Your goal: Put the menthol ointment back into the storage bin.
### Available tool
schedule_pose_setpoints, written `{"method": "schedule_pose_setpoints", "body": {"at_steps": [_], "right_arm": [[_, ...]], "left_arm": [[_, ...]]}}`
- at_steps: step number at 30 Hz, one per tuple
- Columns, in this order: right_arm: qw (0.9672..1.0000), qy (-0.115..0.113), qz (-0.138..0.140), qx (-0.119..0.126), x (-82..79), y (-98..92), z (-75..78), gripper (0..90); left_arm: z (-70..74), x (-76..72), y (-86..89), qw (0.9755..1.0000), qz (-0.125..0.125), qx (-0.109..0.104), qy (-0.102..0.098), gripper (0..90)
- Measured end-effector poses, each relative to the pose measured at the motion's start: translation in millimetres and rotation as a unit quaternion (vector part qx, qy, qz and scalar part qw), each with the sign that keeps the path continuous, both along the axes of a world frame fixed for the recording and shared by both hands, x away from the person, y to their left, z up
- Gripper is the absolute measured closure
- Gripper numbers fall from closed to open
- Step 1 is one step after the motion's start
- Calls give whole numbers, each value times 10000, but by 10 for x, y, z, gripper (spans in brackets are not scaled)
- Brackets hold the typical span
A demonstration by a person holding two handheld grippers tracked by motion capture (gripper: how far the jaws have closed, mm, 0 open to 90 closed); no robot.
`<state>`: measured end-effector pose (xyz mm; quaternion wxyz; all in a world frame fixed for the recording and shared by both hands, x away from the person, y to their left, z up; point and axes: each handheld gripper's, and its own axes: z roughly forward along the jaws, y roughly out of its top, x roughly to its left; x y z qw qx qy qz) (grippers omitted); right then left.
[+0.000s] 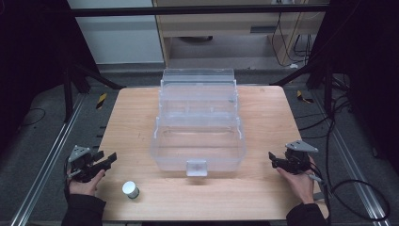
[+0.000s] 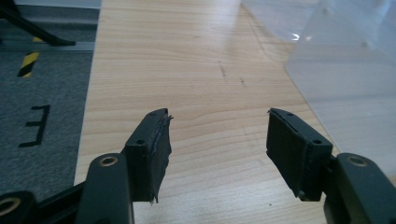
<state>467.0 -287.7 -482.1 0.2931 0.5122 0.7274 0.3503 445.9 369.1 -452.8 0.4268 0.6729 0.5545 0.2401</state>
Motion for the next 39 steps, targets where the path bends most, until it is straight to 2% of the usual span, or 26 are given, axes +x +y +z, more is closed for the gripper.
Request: {"method": "schedule_pose_setpoints", "body": {"at_steps": [3, 5, 7, 8, 9, 10, 13, 15, 16, 17, 19, 21, 23, 26, 27, 28, 32, 34, 35, 38, 39], "right_arm": [[10000, 11, 18, -12, -32, 11, 15, 207], [10000, 25, 11, -7, -45, 16, 17, 203], [10000, 46, -18, -59, -51, 37, 23, 201], [10000, 46, -18, -59, -51, 37, 23, 201], [10000, 51, -35, -45, -53, 57, 40, 197], [10000, 51, -35, -45, -53, 57, 40, 197], [10000, 9, -35, -11, -67, 78, 69, 192], [10000, 20, -21, 11, -66, 83, 69, 191], [10000, 29, 2, -51, -64, 92, 67, 188], [10000, 29, 2, -51, -64, 92, 67, 188], [10000, 29, -11, -77, -53, 92, 67, 183], [9999, 2, -25, -115, -43, 84, 65, 176], [9999, 6, -26, -127, -43, 82, 61, 171], [9999, 9, -8, -146, -44, 83, 59, 168], [9999, 7, 12, -124, -40, 81, 61, 166], [9999, 7, 12, -124, -40, 81, 61, 166], [9999, 29, 46, -123, -37, 81, 60, 162], [9999, 37, 46, -119, -36, 81, 58, 162], [9999, 51, 44, -100, -35, 83, 57, 160], [9999, 65, 81, -113, -31, 83, 49, 156], [9999, 65, 81, -113, -31, 83, 49, 156]], "left_arm": [[52, 6, 16, 9998, -185, -64, 56, 381], [92, -2, 23, 9996, -266, -25, 50, 369], [161, 0, 22, 9988, -480, 42, 115, 354], [161, 0, 22, 9988, -480, 42, 115, 354], [214, 5, 16, 9976, -661, 111, 143, 350], [214, 5, 16, 9976, -661, 111, 143, 343], [335, -14, 21, 9952, -944, 228, 80, 341], [359, -15, 23, 9945, -1006, 288, 80, 327], [399, -12, 26, 9922, -1181, 397, 93, 316], [399, -12, 26, 9922, -1181, 397, 93, 307], [439, -14, 32, 9893, -1378, 463, 77, 303], [476, -11, 39, 9874, -1524, 431, 57, 288], [505, -10, 44, 9843, -1717, 402, 57, 279], [553, -23, 28, 9777, -2024, 562, 6, 253], [583, -34, 15, 9741, -2155, 686, 6, 250], [583, -34, 15, 9741, -2155, 686, 6, 246], [637, -46, -2, 9683, -2339, 866, 94, 236], [664, -51, -12, 9646, -2448, 970, 141, 234], [688, -58, -23, 9612, -2544, 1058, 167, 225], [732, -75, -40, 9533, -2777, 1170, 216, 227], [732, -75, -40, 9533, -2777, 1170, 216, 228]]}}
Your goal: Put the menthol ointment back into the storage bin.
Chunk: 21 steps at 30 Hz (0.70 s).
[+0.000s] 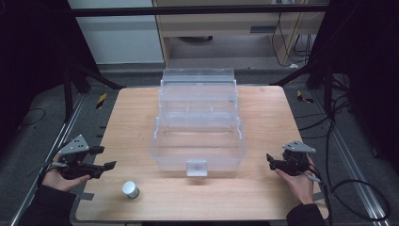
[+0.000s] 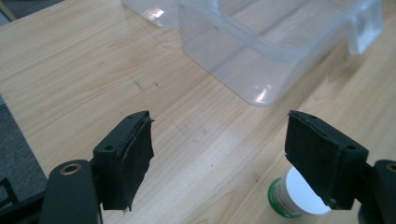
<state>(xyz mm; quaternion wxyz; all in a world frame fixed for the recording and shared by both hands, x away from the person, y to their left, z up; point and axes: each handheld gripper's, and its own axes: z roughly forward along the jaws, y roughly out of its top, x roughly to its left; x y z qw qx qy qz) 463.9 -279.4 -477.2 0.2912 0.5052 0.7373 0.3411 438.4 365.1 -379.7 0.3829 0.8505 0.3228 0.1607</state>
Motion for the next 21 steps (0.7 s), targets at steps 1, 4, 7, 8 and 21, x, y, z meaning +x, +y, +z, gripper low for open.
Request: {"method": "schedule_pose_setpoints", "body": {"at_steps": [1, 4, 7, 8, 21], "right_arm": [[10000, 10, 23, -41, 2, 1, -6, 155], [10000, 22, 20, -22, -2, 7, -4, 155], [10000, 31, 43, -61, -3, 6, -7, 153], [10000, 29, 43, -72, -3, 9, -9, 151], [9999, 48, 114, -109, 1, 10, -22, 144]], "left_arm": [[15, -10, -11, 9999, -90, 68, 19, 229], [47, -27, -41, 9992, -264, 280, 39, 230], [73, -41, -69, 9983, -403, 413, 63, 230], [81, -46, -80, 9979, -454, 455, 72, 230], [99, -115, -249, 9872, -1213, 1005, 238, 215]]}}
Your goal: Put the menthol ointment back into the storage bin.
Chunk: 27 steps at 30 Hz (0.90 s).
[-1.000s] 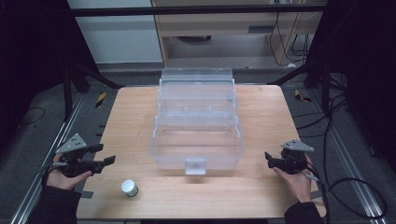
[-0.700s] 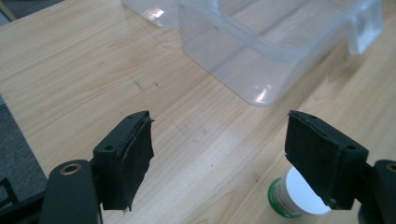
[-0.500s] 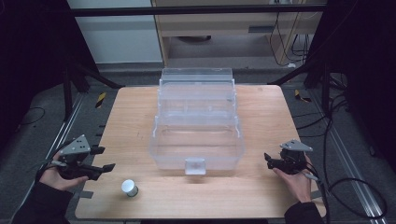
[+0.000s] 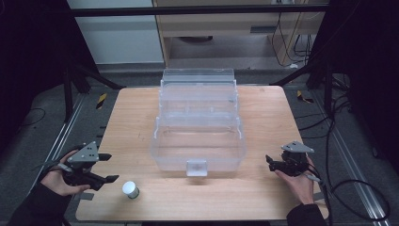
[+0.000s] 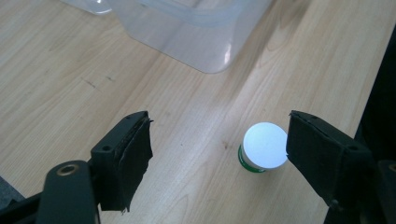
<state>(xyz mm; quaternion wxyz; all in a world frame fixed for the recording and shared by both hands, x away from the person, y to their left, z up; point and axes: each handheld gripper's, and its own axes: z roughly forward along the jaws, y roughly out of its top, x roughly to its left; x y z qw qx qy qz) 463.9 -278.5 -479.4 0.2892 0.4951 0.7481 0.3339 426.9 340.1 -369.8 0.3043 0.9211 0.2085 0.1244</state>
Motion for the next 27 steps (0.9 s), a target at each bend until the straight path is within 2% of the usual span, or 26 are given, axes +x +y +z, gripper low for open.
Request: {"method": "schedule_pose_setpoints", "body": {"at_steps": [5, 6, 8, 10, 16, 20, 25, 27], "right_arm": [[10000, 36, 39, -28, 1, 2, -3, 145], [10000, 44, 47, -31, 2, -1, -2, 147], [10000, 59, 55, -29, 0, 0, -2, 150], [10000, 73, 57, -35, -1, 1, -2, 153], [9998, 125, 141, -85, 0, 5, -10, 168], [9998, 147, 136, -94, 3, 8, -15, 168], [9997, 170, 152, -105, 5, 11, -20, 168], [9997, 168, 152, -115, 4, 10, -20, 168]], "left_arm": [[-40, -9, -86, 9993, -204, 311, 105, 215], [-54, -6, -117, 9985, -272, 443, 144, 214], [-72, -3, -160, 9976, -362, 563, 199, 212], [-82, -1, -178, 9972, -407, 595, 222, 212], [-129, 0, -285, 9938, -621, 864, 321, 206], [-153, 8, -323, 9927, -713, 910, 345, 205], [-216, 6, -376, 9901, -812, 1068, 417, 206], [-229, 4, -386, 9899, -821, 1066, 436, 206]]}}
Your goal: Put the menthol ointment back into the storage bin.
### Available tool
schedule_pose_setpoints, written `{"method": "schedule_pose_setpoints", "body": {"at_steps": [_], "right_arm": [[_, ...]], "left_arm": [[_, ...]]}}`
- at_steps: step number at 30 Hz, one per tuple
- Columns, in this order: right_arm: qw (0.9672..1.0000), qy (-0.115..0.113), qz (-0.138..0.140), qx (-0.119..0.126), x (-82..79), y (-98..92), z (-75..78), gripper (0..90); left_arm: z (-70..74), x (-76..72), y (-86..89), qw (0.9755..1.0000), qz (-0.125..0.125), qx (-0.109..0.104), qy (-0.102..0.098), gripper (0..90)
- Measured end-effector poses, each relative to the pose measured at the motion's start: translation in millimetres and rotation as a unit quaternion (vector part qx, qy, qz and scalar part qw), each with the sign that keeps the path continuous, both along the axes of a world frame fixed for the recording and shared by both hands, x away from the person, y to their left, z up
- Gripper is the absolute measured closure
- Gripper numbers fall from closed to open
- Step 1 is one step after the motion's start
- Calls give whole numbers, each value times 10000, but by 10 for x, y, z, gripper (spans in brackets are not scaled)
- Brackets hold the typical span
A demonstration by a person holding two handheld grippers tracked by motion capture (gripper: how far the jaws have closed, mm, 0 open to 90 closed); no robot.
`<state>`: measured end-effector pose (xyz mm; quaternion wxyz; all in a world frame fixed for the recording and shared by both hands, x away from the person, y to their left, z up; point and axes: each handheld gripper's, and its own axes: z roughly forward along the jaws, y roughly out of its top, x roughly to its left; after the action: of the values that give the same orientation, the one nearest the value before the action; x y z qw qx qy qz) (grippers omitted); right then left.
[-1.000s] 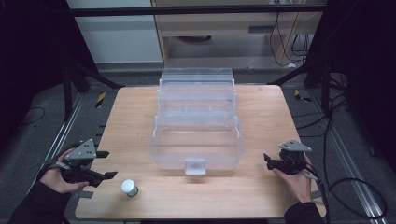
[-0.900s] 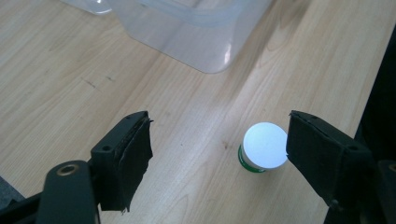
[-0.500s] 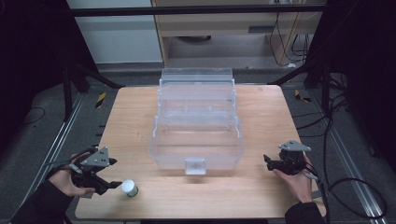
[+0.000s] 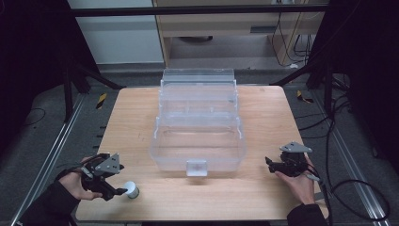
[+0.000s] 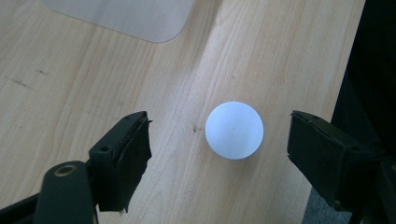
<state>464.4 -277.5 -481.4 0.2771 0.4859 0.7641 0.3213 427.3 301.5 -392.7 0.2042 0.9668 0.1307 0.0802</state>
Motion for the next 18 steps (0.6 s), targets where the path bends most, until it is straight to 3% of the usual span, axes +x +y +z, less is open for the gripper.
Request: {"method": "schedule_pose_setpoints", "body": {"at_steps": [11, 18], "right_arm": [[10000, 78, 26, -18, 4, -4, -11, 170], [9999, 89, 50, -48, 9, 0, -20, 173]], "left_arm": [[-123, 3, -92, 9990, -255, 341, 151, 246], [-162, 13, -113, 9985, -315, 416, 178, 272]]}}
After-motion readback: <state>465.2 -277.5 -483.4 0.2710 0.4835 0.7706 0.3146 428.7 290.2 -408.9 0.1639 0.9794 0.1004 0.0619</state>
